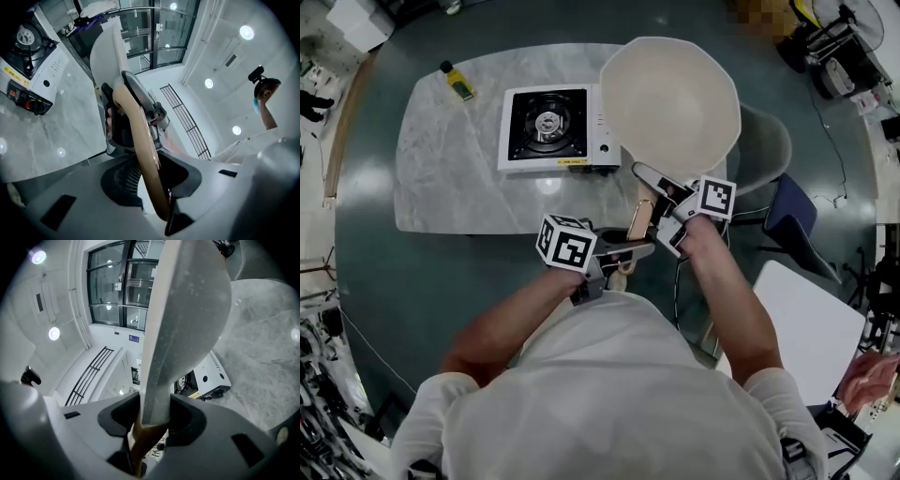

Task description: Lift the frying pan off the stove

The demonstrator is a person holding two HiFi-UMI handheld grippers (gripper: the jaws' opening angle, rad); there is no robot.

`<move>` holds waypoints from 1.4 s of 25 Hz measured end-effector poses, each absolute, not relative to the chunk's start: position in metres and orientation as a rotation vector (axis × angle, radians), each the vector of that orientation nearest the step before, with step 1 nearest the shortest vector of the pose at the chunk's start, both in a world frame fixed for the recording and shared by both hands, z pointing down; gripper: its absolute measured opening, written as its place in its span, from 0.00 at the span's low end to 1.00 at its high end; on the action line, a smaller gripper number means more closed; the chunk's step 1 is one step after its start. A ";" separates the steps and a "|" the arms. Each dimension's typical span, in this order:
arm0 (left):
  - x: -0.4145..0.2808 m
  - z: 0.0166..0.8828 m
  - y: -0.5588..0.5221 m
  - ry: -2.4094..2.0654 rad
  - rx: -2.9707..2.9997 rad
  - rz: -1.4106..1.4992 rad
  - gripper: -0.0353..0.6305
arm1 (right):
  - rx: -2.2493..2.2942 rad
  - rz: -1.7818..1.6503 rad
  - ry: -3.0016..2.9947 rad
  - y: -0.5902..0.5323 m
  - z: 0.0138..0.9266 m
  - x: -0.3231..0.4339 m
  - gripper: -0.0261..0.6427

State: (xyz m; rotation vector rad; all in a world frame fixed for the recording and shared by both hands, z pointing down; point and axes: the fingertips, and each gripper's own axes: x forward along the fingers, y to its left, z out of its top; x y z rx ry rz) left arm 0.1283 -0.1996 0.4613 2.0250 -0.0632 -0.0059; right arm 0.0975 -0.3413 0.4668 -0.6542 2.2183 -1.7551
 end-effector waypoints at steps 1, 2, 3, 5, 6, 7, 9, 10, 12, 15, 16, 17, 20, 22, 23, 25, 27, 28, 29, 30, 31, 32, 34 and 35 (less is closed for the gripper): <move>0.129 0.462 -0.200 -0.068 2.024 -0.007 0.23 | -0.649 -1.758 2.218 -0.341 0.468 0.098 0.29; 0.130 0.465 -0.200 -0.071 2.023 -0.007 0.23 | -0.644 -1.763 2.219 -0.342 0.470 0.098 0.29; 0.131 0.467 -0.200 -0.075 2.022 -0.007 0.23 | -0.639 -1.767 2.224 -0.341 0.472 0.099 0.30; 0.138 0.467 -0.195 -0.080 2.020 -0.008 0.23 | -0.631 -1.768 2.242 -0.336 0.473 0.103 0.30; 0.143 0.465 -0.189 -0.083 2.021 -0.008 0.23 | -0.623 -1.766 2.251 -0.330 0.470 0.106 0.30; 0.148 0.462 -0.181 -0.086 2.026 -0.006 0.23 | -0.613 -1.762 2.259 -0.323 0.466 0.111 0.30; 0.160 0.455 -0.164 -0.096 2.039 -0.005 0.23 | -0.592 -1.754 2.274 -0.305 0.458 0.121 0.30; 0.165 0.453 -0.157 -0.102 2.044 -0.008 0.23 | -0.583 -1.752 2.278 -0.298 0.456 0.126 0.30; 0.171 0.451 -0.147 -0.114 2.049 -0.016 0.23 | -0.568 -1.751 2.281 -0.288 0.453 0.131 0.30; 0.177 0.450 -0.137 -0.124 2.048 -0.023 0.23 | -0.554 -1.755 2.283 -0.277 0.452 0.137 0.30; 0.179 0.450 -0.134 -0.126 2.049 -0.024 0.23 | -0.553 -1.754 2.286 -0.274 0.452 0.138 0.30; 0.181 0.449 -0.131 -0.128 2.050 -0.025 0.23 | -0.551 -1.754 2.288 -0.271 0.452 0.140 0.30; 0.186 0.447 -0.124 -0.128 2.049 -0.029 0.24 | -0.546 -1.758 2.286 -0.264 0.451 0.144 0.30; 0.188 0.447 -0.119 -0.126 2.050 -0.028 0.24 | -0.544 -1.759 2.284 -0.260 0.450 0.146 0.30; 0.189 0.447 -0.117 -0.127 2.051 -0.027 0.24 | -0.543 -1.758 2.285 -0.258 0.450 0.147 0.30; 0.190 0.447 -0.112 -0.129 2.055 -0.027 0.24 | -0.540 -1.755 2.290 -0.253 0.450 0.148 0.30; 0.191 0.446 -0.105 -0.131 2.057 -0.031 0.24 | -0.538 -1.754 2.295 -0.245 0.450 0.148 0.30; 0.191 0.446 -0.102 -0.130 2.058 -0.033 0.24 | -0.536 -1.755 2.296 -0.242 0.449 0.148 0.30; 0.192 0.446 -0.100 -0.129 2.058 -0.033 0.24 | -0.534 -1.755 2.296 -0.240 0.449 0.148 0.30; 0.193 0.446 -0.100 -0.128 2.058 -0.033 0.24 | -0.533 -1.756 2.297 -0.240 0.449 0.149 0.30; 0.193 0.446 -0.101 -0.128 2.058 -0.033 0.24 | -0.534 -1.755 2.299 -0.241 0.450 0.149 0.30; 0.194 0.446 -0.101 -0.128 2.058 -0.033 0.24 | -0.534 -1.755 2.301 -0.241 0.450 0.150 0.30; 0.193 0.445 -0.099 -0.129 2.058 -0.032 0.24 | -0.532 -1.753 2.304 -0.239 0.450 0.149 0.30; 0.192 0.445 -0.097 -0.130 2.059 -0.032 0.24 | -0.530 -1.754 2.305 -0.238 0.449 0.148 0.30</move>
